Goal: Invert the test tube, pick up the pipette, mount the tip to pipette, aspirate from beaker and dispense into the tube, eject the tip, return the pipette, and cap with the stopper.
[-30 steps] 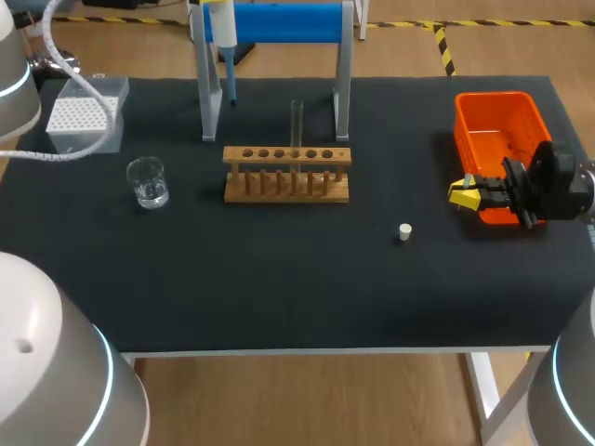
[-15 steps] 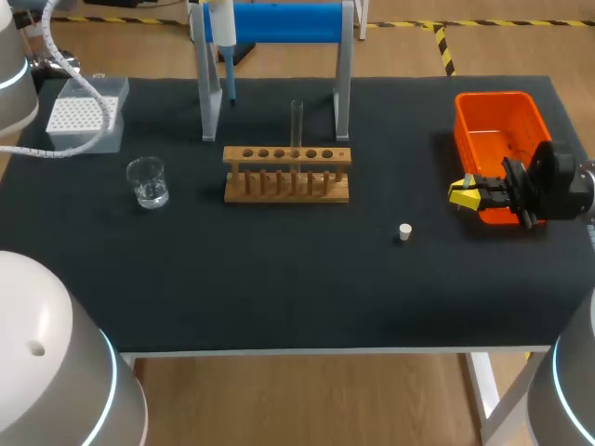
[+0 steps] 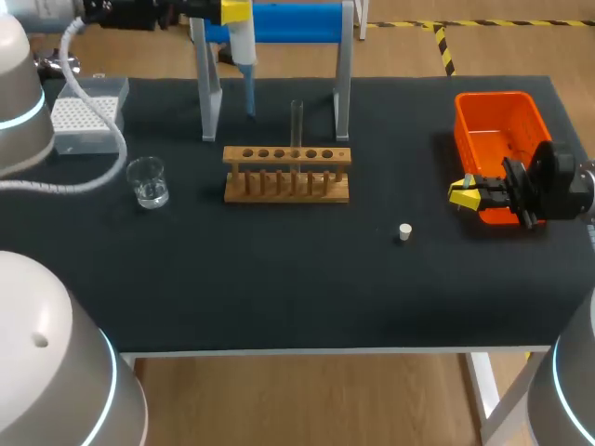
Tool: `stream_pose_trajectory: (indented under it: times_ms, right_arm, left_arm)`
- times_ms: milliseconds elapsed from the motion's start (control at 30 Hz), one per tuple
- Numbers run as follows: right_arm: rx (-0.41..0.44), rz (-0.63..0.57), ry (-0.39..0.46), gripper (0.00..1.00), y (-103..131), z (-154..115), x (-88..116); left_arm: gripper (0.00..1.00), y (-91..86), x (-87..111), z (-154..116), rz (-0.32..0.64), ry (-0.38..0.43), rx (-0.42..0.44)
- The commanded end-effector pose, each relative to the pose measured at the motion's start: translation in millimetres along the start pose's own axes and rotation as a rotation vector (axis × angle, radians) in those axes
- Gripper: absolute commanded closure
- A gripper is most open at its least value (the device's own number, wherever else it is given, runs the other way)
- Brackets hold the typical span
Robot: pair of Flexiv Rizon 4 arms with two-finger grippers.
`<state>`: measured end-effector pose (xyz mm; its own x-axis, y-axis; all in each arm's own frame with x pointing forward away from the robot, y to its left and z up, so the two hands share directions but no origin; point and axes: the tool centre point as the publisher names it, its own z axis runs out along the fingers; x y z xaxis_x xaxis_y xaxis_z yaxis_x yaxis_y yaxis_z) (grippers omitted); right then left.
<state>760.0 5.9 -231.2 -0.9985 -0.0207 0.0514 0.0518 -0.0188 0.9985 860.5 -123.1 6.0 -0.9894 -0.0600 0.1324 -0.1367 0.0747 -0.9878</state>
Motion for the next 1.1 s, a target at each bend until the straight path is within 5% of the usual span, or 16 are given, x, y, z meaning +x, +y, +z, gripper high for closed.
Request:
stream_pose_trajectory:
  times_ms: [33,633,1100]
  right_arm:
    - [0.001,-0.001,0.0,1.0,0,-1,1]
    - [0.001,-0.001,0.0,1.0,0,-1,1]
    - [0.001,-0.001,0.0,1.0,0,-1,1]
  left_arm:
    - [1.0,4.2,24.6,7,0.008,-0.109,0.028]
    - [1.0,-1.4,30.5,53,0.064,-0.149,0.0]
    - [1.0,7.7,33.1,96,0.037,-0.054,0.011]
